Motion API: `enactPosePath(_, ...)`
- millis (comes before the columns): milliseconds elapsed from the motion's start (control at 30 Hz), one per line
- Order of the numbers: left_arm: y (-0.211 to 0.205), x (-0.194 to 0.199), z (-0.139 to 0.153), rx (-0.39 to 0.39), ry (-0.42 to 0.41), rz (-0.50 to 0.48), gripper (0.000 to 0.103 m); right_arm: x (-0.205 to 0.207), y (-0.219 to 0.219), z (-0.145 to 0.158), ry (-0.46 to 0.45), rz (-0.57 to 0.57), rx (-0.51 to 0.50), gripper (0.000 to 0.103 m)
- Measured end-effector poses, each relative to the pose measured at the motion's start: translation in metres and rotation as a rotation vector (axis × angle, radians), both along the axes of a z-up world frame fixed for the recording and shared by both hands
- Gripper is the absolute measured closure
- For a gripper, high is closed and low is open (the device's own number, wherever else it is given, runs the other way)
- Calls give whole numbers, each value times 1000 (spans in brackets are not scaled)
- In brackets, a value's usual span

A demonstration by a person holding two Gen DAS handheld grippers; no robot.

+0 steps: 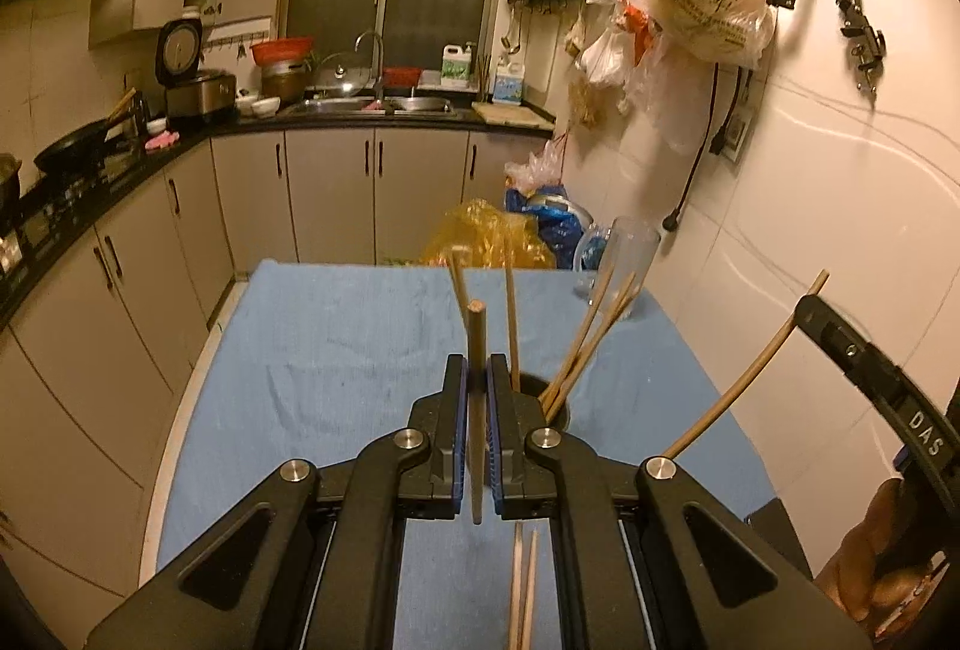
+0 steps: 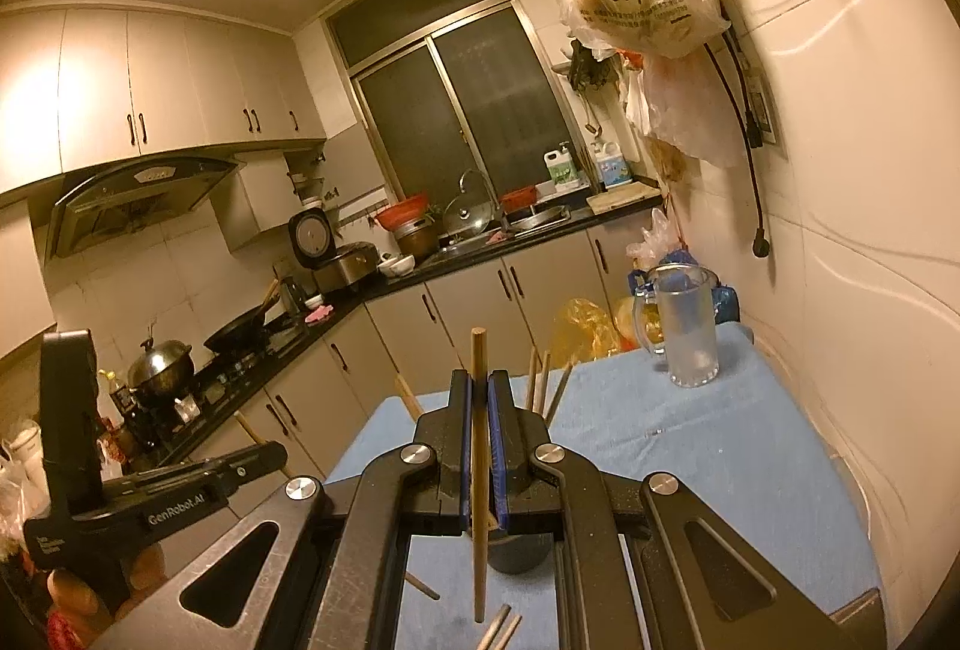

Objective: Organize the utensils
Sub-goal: 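Lower the chopstick down into the holder with the right gripper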

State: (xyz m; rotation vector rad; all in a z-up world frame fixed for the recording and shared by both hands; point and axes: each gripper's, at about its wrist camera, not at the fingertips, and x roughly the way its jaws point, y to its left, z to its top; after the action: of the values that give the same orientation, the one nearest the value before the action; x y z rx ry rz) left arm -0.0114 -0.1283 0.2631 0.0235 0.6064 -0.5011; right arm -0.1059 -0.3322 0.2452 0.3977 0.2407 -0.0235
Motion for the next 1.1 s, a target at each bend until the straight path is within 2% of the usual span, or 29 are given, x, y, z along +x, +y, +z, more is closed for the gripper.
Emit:
enactPosePath(333, -8, 12, 49, -38, -78, -11, 97, 23, -16, 29, -41, -25, 8, 97)
enactPosePath(533, -14, 22, 63, -85, -103, -18, 97, 38, -23, 45, -69, -42, 8, 97)
enactPosePath(767, -25, 42, 49, -113, -84, -20, 97, 59, -25, 41, -64, -68, 3, 97)
enactPosePath(1100, -33, 72, 14, -117, -10, -11, 97, 88, -24, 12, 10, -64, 6, 97)
